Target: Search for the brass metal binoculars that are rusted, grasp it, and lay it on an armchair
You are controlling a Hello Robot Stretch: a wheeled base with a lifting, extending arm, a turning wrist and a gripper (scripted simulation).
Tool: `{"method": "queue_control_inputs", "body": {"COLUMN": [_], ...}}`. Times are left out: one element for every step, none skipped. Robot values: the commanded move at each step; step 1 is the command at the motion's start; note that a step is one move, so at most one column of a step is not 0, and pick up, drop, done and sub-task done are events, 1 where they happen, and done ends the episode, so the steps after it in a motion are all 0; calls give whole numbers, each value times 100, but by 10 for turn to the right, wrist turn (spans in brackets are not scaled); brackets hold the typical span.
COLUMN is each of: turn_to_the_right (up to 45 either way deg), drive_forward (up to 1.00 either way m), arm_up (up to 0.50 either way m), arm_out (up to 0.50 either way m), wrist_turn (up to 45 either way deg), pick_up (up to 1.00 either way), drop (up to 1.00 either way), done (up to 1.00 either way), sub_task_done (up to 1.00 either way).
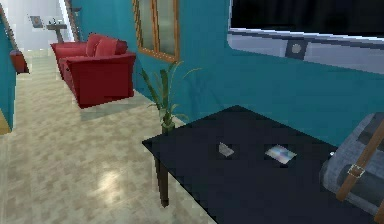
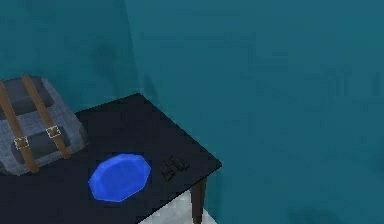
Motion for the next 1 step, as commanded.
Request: {"method": "queue_control_inputs", "body": {"turn_to_the_right": [0], "drive_forward": [0], "arm_up": [24], "arm_out": [0], "wrist_turn": [0], "pick_up": [0], "drop": [0], "done": [0], "sub_task_done": [0]}}
